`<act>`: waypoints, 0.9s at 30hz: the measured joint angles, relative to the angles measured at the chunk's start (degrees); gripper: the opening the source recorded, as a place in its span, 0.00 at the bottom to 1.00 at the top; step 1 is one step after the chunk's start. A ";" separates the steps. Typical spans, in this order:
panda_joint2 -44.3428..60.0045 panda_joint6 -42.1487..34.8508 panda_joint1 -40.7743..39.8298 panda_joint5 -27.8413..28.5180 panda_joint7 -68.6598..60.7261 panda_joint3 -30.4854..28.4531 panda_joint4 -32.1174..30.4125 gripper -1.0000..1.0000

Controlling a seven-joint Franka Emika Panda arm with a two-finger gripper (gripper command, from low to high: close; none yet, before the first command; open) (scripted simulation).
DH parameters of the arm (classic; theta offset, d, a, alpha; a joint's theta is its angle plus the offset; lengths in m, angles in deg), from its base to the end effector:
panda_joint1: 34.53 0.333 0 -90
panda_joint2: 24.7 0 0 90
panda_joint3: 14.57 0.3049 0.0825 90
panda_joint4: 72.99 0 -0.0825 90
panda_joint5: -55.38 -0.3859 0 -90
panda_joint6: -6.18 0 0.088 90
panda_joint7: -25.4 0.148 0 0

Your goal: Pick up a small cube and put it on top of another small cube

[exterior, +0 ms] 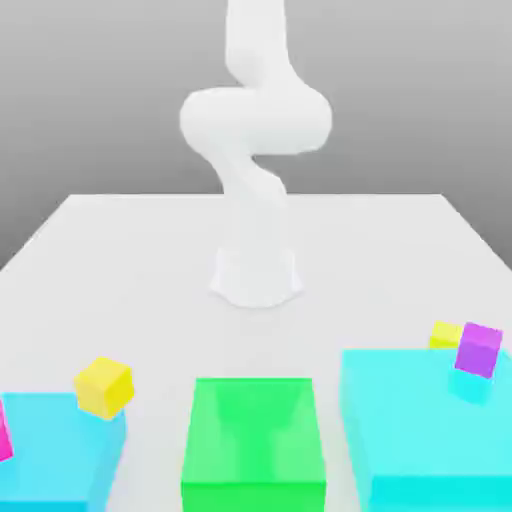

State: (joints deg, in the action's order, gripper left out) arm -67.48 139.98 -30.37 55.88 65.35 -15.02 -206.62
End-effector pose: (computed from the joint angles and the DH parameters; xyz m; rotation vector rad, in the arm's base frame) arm 0.4050 0.0251 0.6412 -2.5639 0.8340 -0.9858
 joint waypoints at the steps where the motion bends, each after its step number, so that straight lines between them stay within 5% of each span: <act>1: 1.32 0.84 1.68 0.07 -2.66 -0.12 -0.79 0.50; 27: 33.05 21.42 37.05 -1.33 -68.61 1.38 -19.86 0.50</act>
State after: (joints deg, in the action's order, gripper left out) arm -34.43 161.40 6.68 54.56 -3.26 -13.63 -226.48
